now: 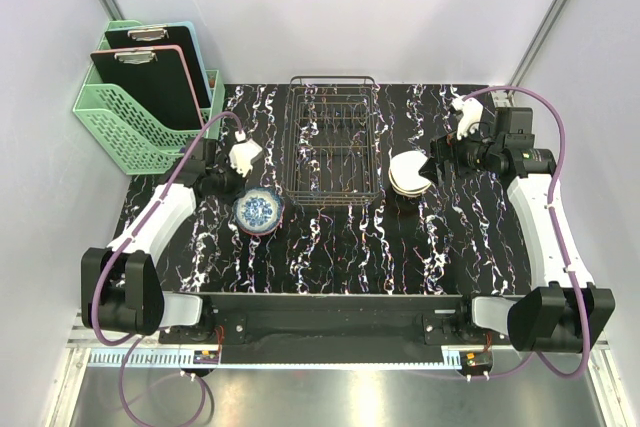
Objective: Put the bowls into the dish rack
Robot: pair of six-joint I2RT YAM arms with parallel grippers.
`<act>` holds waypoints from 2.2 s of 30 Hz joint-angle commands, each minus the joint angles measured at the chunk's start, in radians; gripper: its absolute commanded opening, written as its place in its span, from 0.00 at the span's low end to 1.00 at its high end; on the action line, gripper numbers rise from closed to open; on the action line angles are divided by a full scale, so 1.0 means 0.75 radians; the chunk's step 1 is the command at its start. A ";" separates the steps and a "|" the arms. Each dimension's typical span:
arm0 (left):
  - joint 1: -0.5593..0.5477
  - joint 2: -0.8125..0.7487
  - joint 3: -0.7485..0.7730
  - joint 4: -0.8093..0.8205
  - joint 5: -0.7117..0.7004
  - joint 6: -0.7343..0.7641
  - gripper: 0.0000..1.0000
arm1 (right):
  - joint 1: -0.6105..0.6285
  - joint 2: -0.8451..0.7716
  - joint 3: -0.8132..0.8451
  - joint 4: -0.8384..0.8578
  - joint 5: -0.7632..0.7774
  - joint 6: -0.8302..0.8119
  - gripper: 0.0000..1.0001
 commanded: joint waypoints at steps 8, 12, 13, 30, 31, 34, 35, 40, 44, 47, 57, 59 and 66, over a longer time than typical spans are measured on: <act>-0.013 0.020 -0.023 0.103 -0.045 -0.003 0.11 | 0.016 0.010 0.000 0.003 -0.037 0.008 1.00; -0.013 0.024 -0.027 0.103 -0.043 -0.007 0.13 | 0.018 0.012 0.000 0.007 -0.037 0.008 1.00; -0.013 0.024 -0.027 0.103 -0.043 -0.005 0.13 | 0.018 0.014 0.002 0.005 -0.037 0.012 1.00; -0.015 0.057 -0.045 0.103 -0.037 0.009 0.41 | 0.032 0.020 0.004 0.009 -0.025 0.016 1.00; -0.017 0.069 -0.047 0.103 -0.035 0.012 0.41 | 0.034 0.020 0.004 0.009 -0.025 0.016 1.00; -0.015 0.098 -0.047 0.105 -0.033 0.018 0.42 | 0.034 0.022 0.000 0.009 -0.025 0.016 1.00; -0.015 0.104 -0.047 0.105 -0.031 0.018 0.43 | 0.036 0.022 0.000 0.009 -0.025 0.016 1.00; -0.015 0.125 -0.047 0.115 -0.039 0.020 0.40 | 0.036 0.018 0.000 0.011 -0.017 0.016 1.00; -0.015 0.125 -0.047 0.121 -0.031 0.012 0.29 | 0.036 0.020 0.002 0.011 -0.017 0.016 1.00; -0.017 0.125 -0.045 0.119 -0.035 0.009 0.18 | 0.036 0.024 0.002 0.009 -0.017 0.018 1.00; -0.015 0.082 -0.010 0.117 -0.076 -0.019 0.00 | 0.036 0.028 0.010 0.011 -0.011 0.016 1.00; -0.015 0.059 0.002 0.109 -0.078 -0.025 0.00 | 0.036 0.028 0.010 0.007 -0.007 0.014 1.00; -0.015 0.000 0.090 0.041 -0.051 -0.054 0.00 | 0.085 0.032 0.029 0.001 -0.023 0.016 1.00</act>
